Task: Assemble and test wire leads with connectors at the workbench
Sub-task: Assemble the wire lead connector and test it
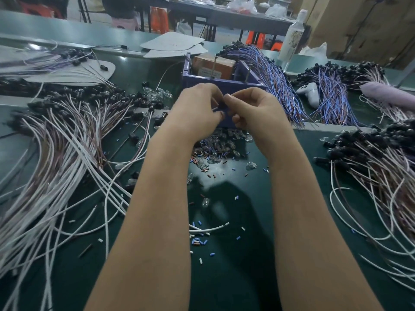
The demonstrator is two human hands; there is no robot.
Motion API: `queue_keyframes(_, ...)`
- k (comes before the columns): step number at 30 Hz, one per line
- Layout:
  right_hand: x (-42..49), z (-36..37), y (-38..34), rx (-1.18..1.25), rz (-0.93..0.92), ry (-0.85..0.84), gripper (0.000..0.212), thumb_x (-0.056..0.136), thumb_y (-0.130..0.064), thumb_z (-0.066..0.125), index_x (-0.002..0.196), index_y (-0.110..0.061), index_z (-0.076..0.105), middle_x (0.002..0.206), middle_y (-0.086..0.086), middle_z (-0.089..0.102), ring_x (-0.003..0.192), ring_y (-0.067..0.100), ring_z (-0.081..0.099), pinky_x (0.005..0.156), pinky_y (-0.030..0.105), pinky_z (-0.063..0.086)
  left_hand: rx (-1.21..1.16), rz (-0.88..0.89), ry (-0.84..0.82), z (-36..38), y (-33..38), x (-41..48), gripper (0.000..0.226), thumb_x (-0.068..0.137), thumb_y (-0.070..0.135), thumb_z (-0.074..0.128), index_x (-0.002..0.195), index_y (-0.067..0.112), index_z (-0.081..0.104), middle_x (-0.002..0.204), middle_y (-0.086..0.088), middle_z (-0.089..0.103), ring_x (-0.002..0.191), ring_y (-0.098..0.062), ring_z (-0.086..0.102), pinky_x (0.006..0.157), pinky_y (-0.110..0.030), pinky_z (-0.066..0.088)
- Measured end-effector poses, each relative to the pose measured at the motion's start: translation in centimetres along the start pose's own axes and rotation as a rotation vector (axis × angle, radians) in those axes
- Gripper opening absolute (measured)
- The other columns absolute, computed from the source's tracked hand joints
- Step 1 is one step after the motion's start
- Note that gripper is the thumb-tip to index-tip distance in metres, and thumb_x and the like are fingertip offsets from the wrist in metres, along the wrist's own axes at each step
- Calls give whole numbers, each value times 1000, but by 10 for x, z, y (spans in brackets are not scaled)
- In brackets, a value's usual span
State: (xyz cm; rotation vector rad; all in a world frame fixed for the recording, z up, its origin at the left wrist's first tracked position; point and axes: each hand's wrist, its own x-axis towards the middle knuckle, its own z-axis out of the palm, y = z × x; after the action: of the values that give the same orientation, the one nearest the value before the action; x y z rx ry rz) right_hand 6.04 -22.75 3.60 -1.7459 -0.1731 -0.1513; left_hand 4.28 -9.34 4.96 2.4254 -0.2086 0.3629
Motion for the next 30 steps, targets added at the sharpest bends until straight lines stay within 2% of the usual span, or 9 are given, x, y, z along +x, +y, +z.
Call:
queue_keyframes(4, 0, 2, 1, 45, 31, -34, 10, 93, -18, 58, 88, -11, 63, 67, 2, 64, 52, 8, 54, 53, 20, 49, -113, -17, 76, 5, -8, 0, 14, 86, 14, 63, 100, 17, 64, 87, 2, 61, 82, -14, 56, 68, -14, 36)
queue_keyframes(6, 0, 1, 3, -257, 59, -84, 7, 90, -9, 58, 87, -12, 64, 69, 3, 66, 56, 13, 59, 58, 25, 54, -177, -54, 83, 7, -12, 0, 12, 84, 11, 63, 93, 19, 60, 89, 0, 63, 84, -16, 60, 73, -19, 42)
queue_keyframes(9, -8, 9, 2, -789, 144, -367, 6, 83, -16, 69, 80, -19, 65, 74, 1, 65, 71, 19, 62, 62, 28, 52, -279, -86, 119, 9, -16, 1, 14, 83, 7, 63, 89, 19, 58, 93, -1, 67, 89, -16, 64, 83, -28, 51)
queue_keyframes(11, -13, 21, 1, -963, 169, -502, 10, 83, -23, 72, 90, -17, 69, 84, 0, 64, 80, 19, 59, 66, 24, 46, -329, -87, 132, 10, -17, 2, 15, 82, 5, 63, 88, 18, 58, 96, -1, 69, 90, -15, 65, 88, -32, 52)
queue_keyframes(16, -13, 32, 2, -1160, 173, -562, 33, 90, -25, 63, 118, -7, 62, 121, 10, 62, 111, 28, 58, 91, 32, 49, -401, -89, 153, 10, -19, 4, 20, 83, 5, 65, 84, 22, 55, 99, -3, 69, 92, -14, 66, 91, -35, 52)
queue_keyframes(20, -12, 25, 3, -946, 155, -438, 13, 90, -26, 64, 96, -16, 65, 101, 6, 67, 96, 25, 63, 81, 32, 50, -431, -93, 142, 10, -20, 4, 26, 84, 5, 65, 78, 27, 52, 99, -3, 70, 92, -14, 66, 92, -35, 52)
queue_keyframes(25, -4, 10, -4, -332, 38, -48, 7, 88, -10, 61, 84, -14, 57, 84, 10, 70, 69, 17, 69, 74, 35, 59, -406, -94, 155, 9, -22, 4, 17, 84, 7, 66, 87, 19, 55, 99, -3, 69, 92, -14, 66, 92, -33, 52)
queue_keyframes(27, -2, 6, -11, -115, -11, 6, 14, 86, -2, 62, 81, -14, 58, 81, 9, 69, 63, 11, 68, 67, 27, 58, -365, -86, 163, 10, -22, 5, 16, 84, 9, 66, 90, 17, 54, 97, -3, 69, 90, -14, 65, 89, -29, 51)
queue_keyframes(30, -4, 3, -18, -59, -77, 11, 14, 83, -2, 67, 79, -14, 62, 75, 6, 70, 65, 10, 69, 69, 25, 58, -314, -74, 173, 11, -22, 4, 15, 84, 12, 66, 90, 17, 54, 90, 0, 66, 87, -14, 63, 82, -25, 50)
